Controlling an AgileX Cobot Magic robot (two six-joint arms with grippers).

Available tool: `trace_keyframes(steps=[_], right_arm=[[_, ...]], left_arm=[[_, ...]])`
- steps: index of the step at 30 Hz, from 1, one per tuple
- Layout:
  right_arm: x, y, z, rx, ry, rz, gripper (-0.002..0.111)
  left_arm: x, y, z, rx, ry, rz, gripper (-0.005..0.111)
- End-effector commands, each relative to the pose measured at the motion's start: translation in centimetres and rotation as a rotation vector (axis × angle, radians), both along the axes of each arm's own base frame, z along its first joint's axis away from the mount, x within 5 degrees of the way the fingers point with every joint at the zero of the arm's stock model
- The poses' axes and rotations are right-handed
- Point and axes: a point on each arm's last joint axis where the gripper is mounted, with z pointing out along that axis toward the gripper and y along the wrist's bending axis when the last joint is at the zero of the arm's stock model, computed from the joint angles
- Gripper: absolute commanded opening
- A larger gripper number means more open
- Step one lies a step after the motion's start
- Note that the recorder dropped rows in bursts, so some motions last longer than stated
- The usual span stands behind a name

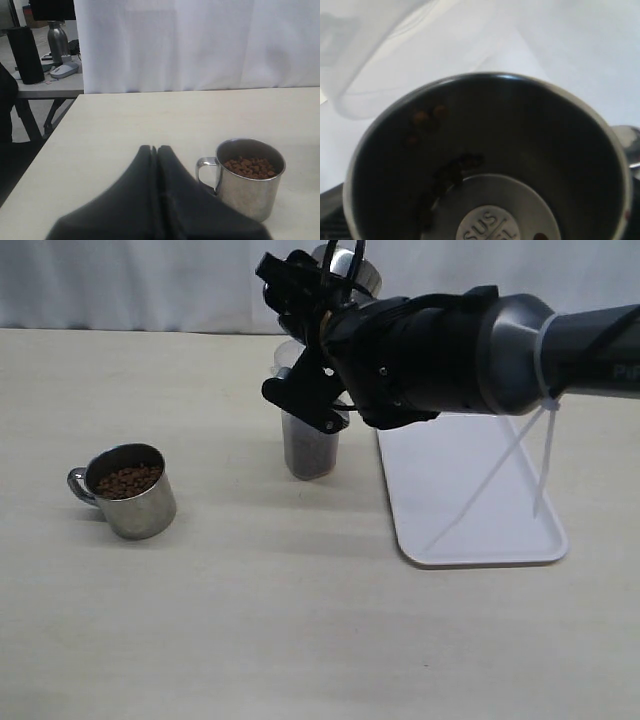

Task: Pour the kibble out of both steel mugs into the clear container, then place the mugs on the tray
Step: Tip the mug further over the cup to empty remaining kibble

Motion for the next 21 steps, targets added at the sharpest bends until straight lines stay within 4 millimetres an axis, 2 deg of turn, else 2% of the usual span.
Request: trace_keyframes(steps=[1, 12, 19, 21], right_arm=[[-0.7, 0.37, 0.83, -0.069, -0.042, 0.039, 0.005], [-0.74, 0.29, 0.93, -0.21, -0.09, 0.065, 0.005], [-0.6, 0.48, 0.08, -0.253, -0.083, 0.079, 0.005], [-0.51, 0.44, 0.29, -0.203, -0.08, 0.049, 0.005]], left_arm=[[0.01, -0.02, -0.03, -0.006, -0.006, -0.002, 0.0], [0.01, -0.02, -0.04, -0.006, -0.005, -0.002, 0.0], [0.01, -0.02, -0.04, -0.006, -0.005, -0.002, 0.0], [0.01, -0.02, -0.04, -0.006, -0.005, -0.002, 0.0]])
